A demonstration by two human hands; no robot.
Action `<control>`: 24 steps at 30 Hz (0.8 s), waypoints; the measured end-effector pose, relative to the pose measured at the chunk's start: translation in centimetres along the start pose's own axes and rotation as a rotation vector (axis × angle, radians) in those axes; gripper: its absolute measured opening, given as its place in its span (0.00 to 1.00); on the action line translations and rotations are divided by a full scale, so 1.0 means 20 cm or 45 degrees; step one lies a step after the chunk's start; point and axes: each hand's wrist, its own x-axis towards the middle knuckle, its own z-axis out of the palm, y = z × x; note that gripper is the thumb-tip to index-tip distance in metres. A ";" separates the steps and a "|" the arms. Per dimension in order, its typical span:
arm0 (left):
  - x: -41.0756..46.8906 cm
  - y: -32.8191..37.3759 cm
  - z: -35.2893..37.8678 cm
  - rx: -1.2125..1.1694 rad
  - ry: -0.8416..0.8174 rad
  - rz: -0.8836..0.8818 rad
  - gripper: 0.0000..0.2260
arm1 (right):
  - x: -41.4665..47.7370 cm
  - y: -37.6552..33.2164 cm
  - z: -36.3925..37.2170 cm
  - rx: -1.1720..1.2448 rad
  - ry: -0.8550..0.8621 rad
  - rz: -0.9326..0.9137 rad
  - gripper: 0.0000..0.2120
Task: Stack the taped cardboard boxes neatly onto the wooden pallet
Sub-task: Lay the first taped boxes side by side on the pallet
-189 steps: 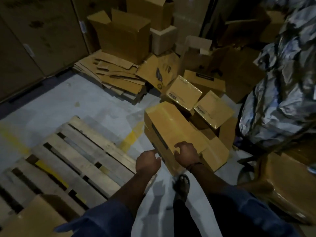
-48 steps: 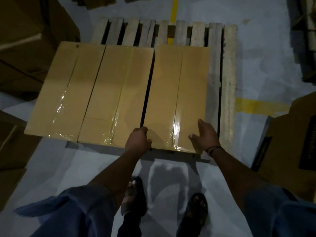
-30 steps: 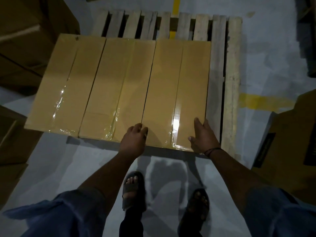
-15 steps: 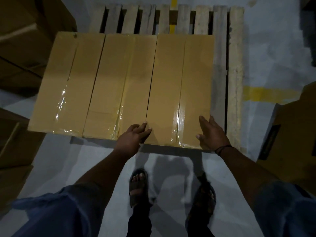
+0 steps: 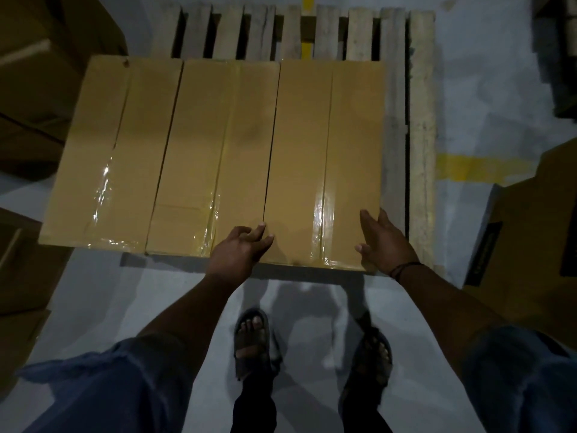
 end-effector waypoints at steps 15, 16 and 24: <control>0.01 0.04 -0.06 0.008 -0.082 0.000 0.26 | -0.03 -0.10 -0.01 -0.303 -0.147 0.143 0.41; 0.02 0.05 -0.09 0.035 -0.115 0.016 0.28 | -0.04 -0.13 -0.02 -0.302 -0.156 0.177 0.40; 0.06 0.11 -0.28 0.025 -0.270 -0.002 0.22 | -0.16 -0.33 -0.05 -0.053 -0.034 0.238 0.23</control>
